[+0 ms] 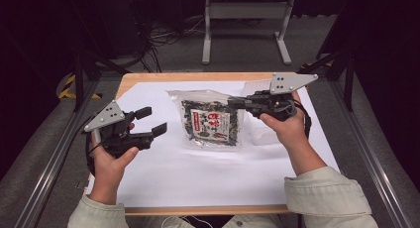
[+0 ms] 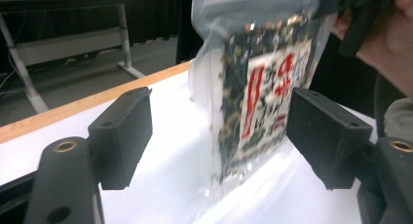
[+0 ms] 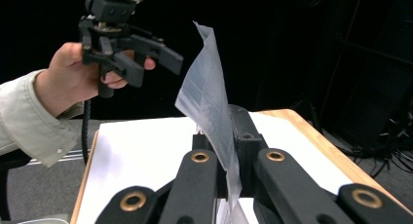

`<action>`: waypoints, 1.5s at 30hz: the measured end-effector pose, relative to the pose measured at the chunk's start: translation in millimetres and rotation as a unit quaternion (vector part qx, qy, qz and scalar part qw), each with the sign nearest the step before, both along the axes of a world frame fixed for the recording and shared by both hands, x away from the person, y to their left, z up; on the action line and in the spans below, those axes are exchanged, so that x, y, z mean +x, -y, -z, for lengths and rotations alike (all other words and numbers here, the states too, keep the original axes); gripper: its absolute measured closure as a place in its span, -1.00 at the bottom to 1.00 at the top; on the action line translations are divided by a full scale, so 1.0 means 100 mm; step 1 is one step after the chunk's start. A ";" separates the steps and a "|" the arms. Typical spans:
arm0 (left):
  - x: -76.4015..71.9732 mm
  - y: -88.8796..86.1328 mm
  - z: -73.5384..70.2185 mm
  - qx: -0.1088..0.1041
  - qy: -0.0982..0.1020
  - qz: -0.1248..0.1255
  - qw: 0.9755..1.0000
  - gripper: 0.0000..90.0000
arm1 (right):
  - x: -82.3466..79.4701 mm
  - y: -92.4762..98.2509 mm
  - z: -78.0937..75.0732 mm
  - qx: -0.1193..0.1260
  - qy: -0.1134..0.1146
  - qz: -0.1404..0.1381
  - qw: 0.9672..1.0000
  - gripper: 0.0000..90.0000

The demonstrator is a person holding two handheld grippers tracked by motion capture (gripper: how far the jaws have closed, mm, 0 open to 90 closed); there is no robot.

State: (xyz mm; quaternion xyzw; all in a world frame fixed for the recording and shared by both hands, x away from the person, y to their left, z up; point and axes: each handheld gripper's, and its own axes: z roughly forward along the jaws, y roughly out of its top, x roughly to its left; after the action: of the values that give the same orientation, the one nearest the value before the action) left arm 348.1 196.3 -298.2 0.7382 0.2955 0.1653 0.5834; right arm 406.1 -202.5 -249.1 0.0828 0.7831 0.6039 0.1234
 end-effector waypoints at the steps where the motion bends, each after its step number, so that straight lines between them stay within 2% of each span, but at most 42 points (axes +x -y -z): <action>1: 0.01 -0.01 0.01 0.000 0.000 -0.001 1.000 -0.45 | 0.01 0.02 -0.01 0.002 0.000 0.005 1.000 0.97; 7: 0.03 -0.03 0.13 0.014 -0.011 -0.004 1.000 -0.50 | 0.06 0.18 -0.11 0.012 0.004 0.037 0.999 0.97; 12: 0.07 -0.04 0.22 0.017 -0.021 -0.001 1.000 -0.55 | 0.11 0.31 -0.18 0.017 0.005 0.063 0.998 0.97; 16: 0.11 -0.06 0.32 0.027 -0.024 -0.015 0.999 -0.58 | 0.14 0.38 -0.21 0.024 0.006 0.076 0.997 0.97; 19: 0.14 -0.10 0.41 0.034 -0.028 -0.023 0.999 -0.63 | 0.19 0.48 -0.25 0.028 0.009 0.096 0.995 0.97; 22: 0.16 -0.13 0.47 0.044 -0.023 -0.032 0.998 -0.62 | 0.21 0.55 -0.28 0.028 0.010 0.108 0.994 0.97; 29: 0.18 -0.15 0.62 0.032 -0.009 -0.051 0.998 -0.65 | 0.29 0.71 -0.30 0.035 0.013 0.139 0.990 0.97; 36: 0.24 -0.17 0.72 0.055 -0.013 -0.053 0.997 -0.71 | 0.37 0.86 -0.35 0.033 0.019 0.173 0.984 0.97; 42: 0.28 -0.17 0.78 0.082 -0.022 -0.054 0.995 -0.76 | 0.42 0.96 -0.37 0.030 0.026 0.198 0.979 0.97; 45: 0.30 -0.18 0.80 0.087 -0.024 -0.054 0.994 -0.78 | 0.46 1.00 -0.38 0.029 0.030 0.212 0.976 0.97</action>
State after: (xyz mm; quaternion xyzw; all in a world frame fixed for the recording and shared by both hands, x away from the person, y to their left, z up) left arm 377.7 213.9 -378.0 0.7726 0.3334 0.2040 0.5002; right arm 452.1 -302.7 -211.5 0.2322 0.7261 0.5886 0.2691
